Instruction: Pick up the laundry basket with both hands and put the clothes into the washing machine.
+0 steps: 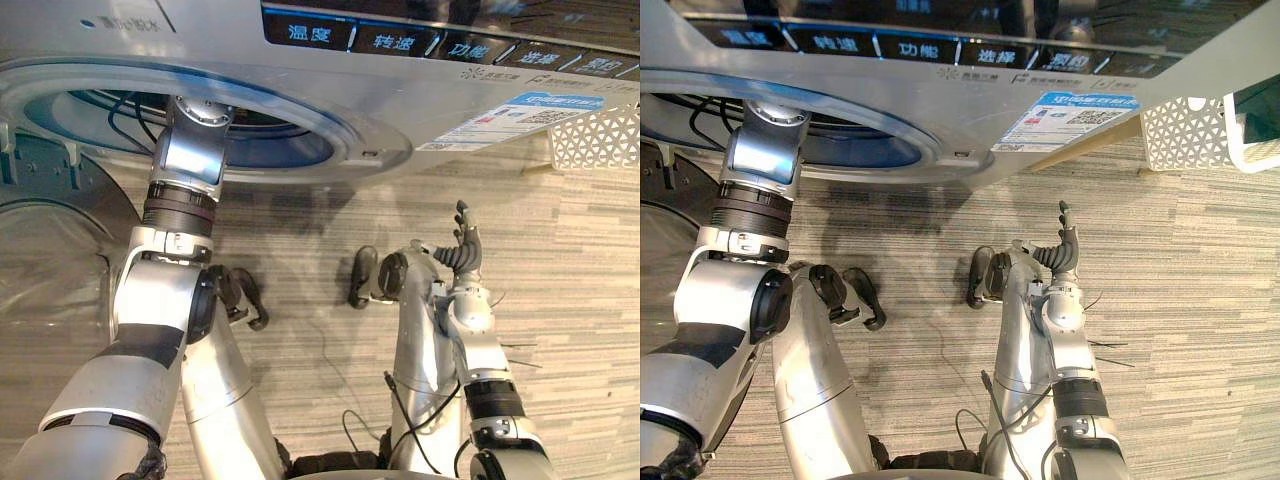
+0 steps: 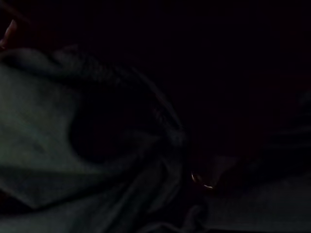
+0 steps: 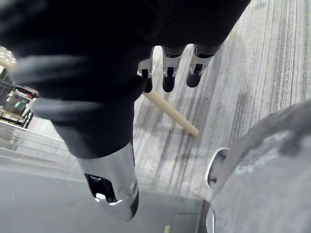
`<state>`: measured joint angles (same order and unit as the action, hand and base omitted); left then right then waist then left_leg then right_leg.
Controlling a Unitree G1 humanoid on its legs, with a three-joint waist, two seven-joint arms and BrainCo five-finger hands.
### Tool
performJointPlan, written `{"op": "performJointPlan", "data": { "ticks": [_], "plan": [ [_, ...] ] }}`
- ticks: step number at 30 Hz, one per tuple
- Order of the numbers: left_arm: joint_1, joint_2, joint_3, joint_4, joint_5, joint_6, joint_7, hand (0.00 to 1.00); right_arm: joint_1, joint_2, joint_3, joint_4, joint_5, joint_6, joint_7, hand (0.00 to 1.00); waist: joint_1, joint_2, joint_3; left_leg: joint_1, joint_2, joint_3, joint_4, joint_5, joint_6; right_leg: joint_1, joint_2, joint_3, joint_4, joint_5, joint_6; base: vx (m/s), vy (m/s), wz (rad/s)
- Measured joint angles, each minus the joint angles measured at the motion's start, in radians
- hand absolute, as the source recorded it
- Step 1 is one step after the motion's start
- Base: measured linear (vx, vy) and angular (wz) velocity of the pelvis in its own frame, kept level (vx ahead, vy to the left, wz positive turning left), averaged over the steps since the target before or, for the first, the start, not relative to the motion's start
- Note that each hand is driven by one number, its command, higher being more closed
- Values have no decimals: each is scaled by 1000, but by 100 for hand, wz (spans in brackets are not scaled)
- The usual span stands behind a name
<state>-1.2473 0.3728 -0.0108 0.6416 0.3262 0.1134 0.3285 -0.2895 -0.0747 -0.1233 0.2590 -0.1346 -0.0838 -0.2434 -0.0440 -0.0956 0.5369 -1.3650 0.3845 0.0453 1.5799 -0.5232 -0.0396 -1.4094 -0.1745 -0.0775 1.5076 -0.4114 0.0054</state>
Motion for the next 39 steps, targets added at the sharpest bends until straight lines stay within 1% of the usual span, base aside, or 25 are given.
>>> {"op": "performJointPlan", "data": {
  "ticks": [2,4,7,9,12,14,15,16,17,18,19,20,22,24,25,26,27,28,29,30,32,34,36,38,39],
  "plan": [
    [0,1,-6,7,44,3,-30,0,2,-1,-5,1,6,0,11,0,2,0,0,1,-1,0,0,0,0,1,-1,1,2,0,0,-7,-37,3],
    [0,2,-8,7,61,3,-47,0,5,-1,-6,3,6,1,18,0,4,0,0,5,-1,-2,0,0,0,6,-2,0,4,-1,0,-22,-45,4],
    [6,0,-16,7,61,4,-62,0,21,1,-6,10,7,8,32,0,7,-1,0,31,-1,-4,-5,1,-1,34,-5,-1,3,-2,0,-15,-47,4],
    [22,-5,-27,0,68,9,-71,0,31,2,-3,22,7,22,34,0,9,0,-1,60,-4,-3,-13,2,-3,62,-8,-3,-1,-4,0,2,-55,7],
    [94,-15,-26,-38,84,9,-100,0,64,4,0,33,6,42,53,0,10,-1,-2,124,-20,7,-52,8,-12,123,-21,-5,-24,-15,3,11,-58,15],
    [161,-13,-25,-81,43,9,-113,0,91,6,1,33,7,61,63,0,26,-2,-3,174,-22,14,-99,20,-24,171,-21,-15,-59,-16,1,13,-71,5],
    [182,-12,-24,-103,28,9,-113,0,94,6,1,33,6,65,71,0,28,-2,-4,185,-23,13,-112,27,-23,184,-21,-20,-70,-16,1,15,-75,8],
    [218,-11,-23,-141,2,7,-112,0,98,6,1,33,6,70,73,0,30,-2,-4,204,-25,13,-134,35,-31,205,-21,-29,-88,-15,-1,21,-79,12],
    [294,-14,-21,-202,-43,-1,-109,0,101,6,1,33,6,79,73,0,32,-3,-4,246,-31,12,-175,50,-37,251,-21,-41,-120,-15,-1,28,-82,14],
    [331,-17,-19,-225,-60,-5,-108,0,102,6,1,33,6,85,73,0,32,-2,-4,267,-36,12,-195,56,-42,273,-22,-45,-136,-16,-2,45,-105,15],
    [411,-22,-16,-270,-82,-10,-106,0,106,6,0,33,6,92,73,0,35,-1,-9,312,-37,15,-237,66,-49,319,-20,-57,-170,-15,-3,33,-72,10],
    [459,-30,-12,-292,-95,-15,-102,0,111,7,0,33,6,92,73,0,36,-2,-19,333,-38,18,-260,72,-53,340,-20,-62,-189,-13,-7,65,-105,11],
    [612,-96,13,-334,-139,-33,-81,0,155,7,-7,35,6,92,72,0,53,-2,-84,387,-41,32,-346,96,-62,390,-18,-82,-258,-6,-21,90,-79,12],
    [813,-170,41,-362,-185,-52,-65,0,189,8,-21,67,6,93,73,0,64,1,-108,520,-57,43,-459,124,-80,526,-16,-109,-349,-2,-26,146,-74,16],
    [837,-177,46,-363,-193,-53,-64,0,191,8,-22,74,6,93,73,0,63,1,-112,537,-57,45,-472,128,-82,542,-15,-112,-360,-2,-26,175,-69,20],
    [943,-213,59,-364,-220,-54,-64,0,215,8,-24,96,6,94,72,0,64,1,-138,603,-66,56,-540,145,-90,610,-13,-127,-418,1,-29,129,-36,14],
    [987,-228,62,-365,-226,-55,-64,0,226,9,-25,107,6,94,73,0,64,1,-150,633,-72,57,-571,152,-93,640,-13,-133,-444,4,-29,203,-39,17],
    [1045,-248,62,-366,-236,-57,-65,0,240,10,-25,125,5,98,73,0,67,4,-164,678,-75,64,-619,162,-94,685,-10,-143,-486,12,-27,191,-10,11],
    [1115,-267,60,-366,-246,-58,-67,0,263,15,-24,136,5,106,73,0,76,4,-171,752,-82,80,-690,181,-96,752,-4,-145,-544,24,-21,186,0,6],
    [1160,-284,62,-366,-248,-58,-67,0,281,18,-24,147,4,110,73,0,85,4,-182,803,-90,92,-742,199,-95,795,-2,-148,-588,35,-16,144,6,4],
    [1254,-308,67,-357,-255,-60,-69,0,314,27,-24,183,4,115,73,0,86,14,-230,886,-104,113,-860,237,-93,876,3,-164,-695,67,-5,172,22,9],
    [1306,-325,90,-325,-254,-60,-84,0,329,32,-24,217,4,118,75,0,88,22,-252,970,-112,139,-958,271,-94,949,15,-165,-786,99,3,179,34,-6],
    [1339,-328,103,-258,-254,-61,-95,0,333,33,-27,256,5,128,75,0,87,32,-282,1038,-121,167,-1042,297,-90,1006,26,-165,-869,132,14,134,42,-19],
    [1344,-330,122,-102,-244,-60,-127,0,337,35,-58,340,7,131,76,0,86,52,-335,1127,-130,210,-1171,340,-86,1078,41,-157,-1000,187,27,147,55,-24],
    [1343,-330,127,-64,-237,-59,-136,0,337,35,-70,364,7,131,76,0,85,55,-346,1150,-138,219,-1202,352,-84,1095,44,-151,-1031,201,33,156,87,-30]
  ]
}}
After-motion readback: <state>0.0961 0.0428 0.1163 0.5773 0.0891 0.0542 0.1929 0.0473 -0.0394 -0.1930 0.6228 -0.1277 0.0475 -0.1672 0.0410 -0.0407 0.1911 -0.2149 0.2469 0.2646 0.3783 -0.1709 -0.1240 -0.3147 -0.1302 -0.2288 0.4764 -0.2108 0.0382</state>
